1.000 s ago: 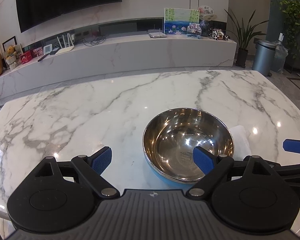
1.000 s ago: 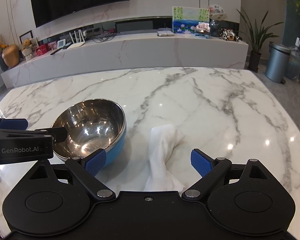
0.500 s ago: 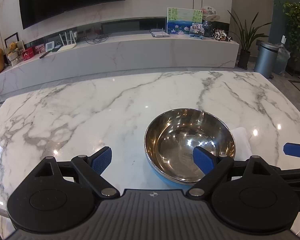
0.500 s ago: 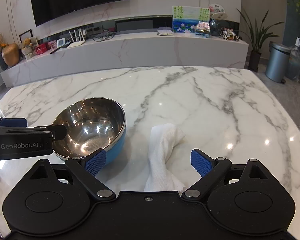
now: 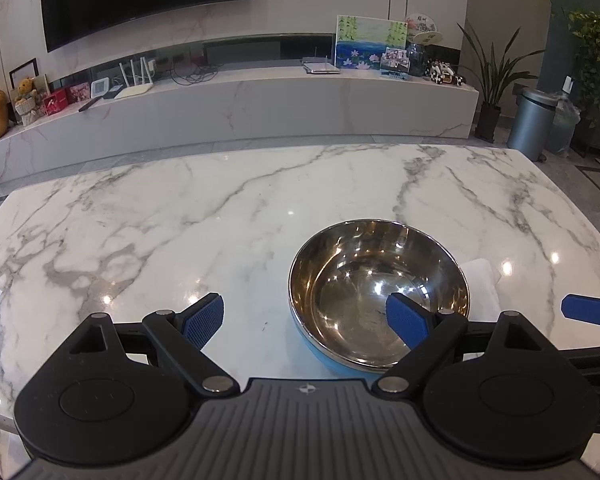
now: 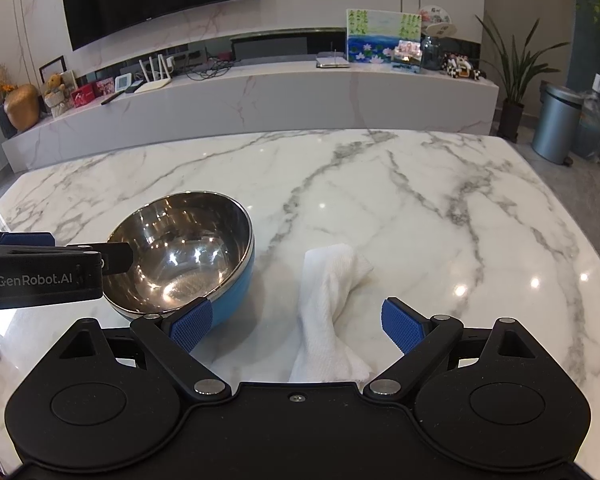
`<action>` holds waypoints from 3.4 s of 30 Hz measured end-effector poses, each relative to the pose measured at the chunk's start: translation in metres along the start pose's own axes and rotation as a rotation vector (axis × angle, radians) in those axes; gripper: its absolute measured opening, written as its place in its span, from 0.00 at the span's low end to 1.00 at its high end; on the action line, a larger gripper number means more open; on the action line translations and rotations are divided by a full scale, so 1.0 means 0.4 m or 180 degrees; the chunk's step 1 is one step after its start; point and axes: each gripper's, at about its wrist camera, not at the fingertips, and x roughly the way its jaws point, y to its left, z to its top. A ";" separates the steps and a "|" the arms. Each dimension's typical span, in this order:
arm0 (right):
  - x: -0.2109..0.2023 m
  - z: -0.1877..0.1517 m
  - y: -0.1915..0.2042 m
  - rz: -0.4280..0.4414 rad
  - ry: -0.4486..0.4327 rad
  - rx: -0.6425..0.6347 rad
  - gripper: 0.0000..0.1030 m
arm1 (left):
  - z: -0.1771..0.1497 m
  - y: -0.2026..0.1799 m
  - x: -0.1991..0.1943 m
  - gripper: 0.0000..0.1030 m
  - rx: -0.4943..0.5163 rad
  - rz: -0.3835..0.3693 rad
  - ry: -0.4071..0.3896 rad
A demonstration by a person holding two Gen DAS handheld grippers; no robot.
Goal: Clean bowl
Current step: 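Move the right tool toward the white paper towel beside the bowl, then close the right gripper on the white paper towel and lift it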
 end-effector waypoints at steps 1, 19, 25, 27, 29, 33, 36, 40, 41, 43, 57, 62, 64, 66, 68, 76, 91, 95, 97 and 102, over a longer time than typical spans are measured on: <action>0.000 0.000 0.000 0.0000 0.0001 -0.0002 0.88 | -0.001 -0.004 0.000 0.86 -0.0015 -0.0016 0.0007; 0.003 -0.005 0.008 0.0013 0.0027 -0.0026 0.88 | -0.019 -0.055 0.003 0.86 0.0071 -0.0021 0.0044; 0.003 -0.004 0.007 0.0011 0.0033 -0.0025 0.88 | -0.020 -0.058 0.006 0.86 0.0092 -0.0017 0.0052; 0.003 -0.003 0.006 0.0011 0.0035 -0.0015 0.88 | -0.020 -0.059 0.007 0.86 0.0102 -0.0017 0.0057; 0.003 -0.002 0.005 0.0013 0.0034 -0.0013 0.88 | -0.020 -0.059 0.008 0.86 0.0110 -0.0018 0.0061; 0.004 -0.003 0.003 0.0009 0.0039 -0.0020 0.88 | -0.022 -0.061 0.010 0.86 0.0118 -0.0011 0.0074; 0.005 -0.003 0.000 -0.0001 0.0046 -0.0014 0.88 | -0.022 -0.058 0.013 0.86 0.0108 -0.0010 0.0091; 0.007 -0.003 -0.004 -0.0014 0.0051 -0.0008 0.88 | -0.022 -0.057 0.016 0.86 0.0090 -0.0015 0.0111; 0.008 -0.003 -0.004 -0.0018 0.0054 -0.0009 0.88 | -0.021 -0.055 0.017 0.86 0.0083 -0.0015 0.0121; 0.013 -0.003 -0.006 -0.0030 0.0067 -0.0004 0.88 | -0.021 -0.054 0.019 0.86 0.0078 -0.0017 0.0131; 0.058 -0.002 -0.052 -0.0157 0.0188 0.0117 0.82 | -0.008 -0.032 0.060 0.86 -0.0036 -0.0031 0.0282; 0.080 -0.007 -0.061 -0.0180 0.0267 0.0084 0.74 | -0.007 -0.034 0.084 0.86 0.0017 -0.0016 0.0381; 0.092 -0.010 -0.061 -0.0163 0.0310 0.0076 0.65 | -0.008 -0.034 0.089 0.86 0.0021 -0.0016 0.0403; 0.103 -0.011 -0.059 -0.0131 0.0347 0.0069 0.53 | -0.010 -0.032 0.093 0.86 0.0018 -0.0008 0.0426; 0.116 -0.012 -0.054 -0.0094 0.0391 0.0053 0.48 | -0.012 -0.029 0.098 0.86 0.0010 -0.0002 0.0462; 0.145 -0.007 -0.022 -0.0068 0.0407 -0.0122 0.36 | -0.018 -0.020 0.115 0.86 -0.0001 0.0006 0.0562; 0.158 -0.015 -0.019 -0.0104 0.0491 -0.0117 0.17 | -0.024 -0.012 0.125 0.65 -0.0108 -0.0090 0.0627; 0.142 -0.011 -0.018 -0.0104 0.0427 -0.0121 0.16 | -0.024 -0.015 0.124 0.59 -0.0119 -0.0130 0.0639; 0.129 -0.007 -0.020 -0.0110 0.0363 -0.0112 0.16 | -0.024 -0.017 0.125 0.56 -0.0117 -0.0139 0.0651; 0.084 0.009 -0.021 -0.0053 0.0162 -0.0083 0.16 | -0.028 -0.027 0.129 0.41 -0.0033 -0.0131 0.0704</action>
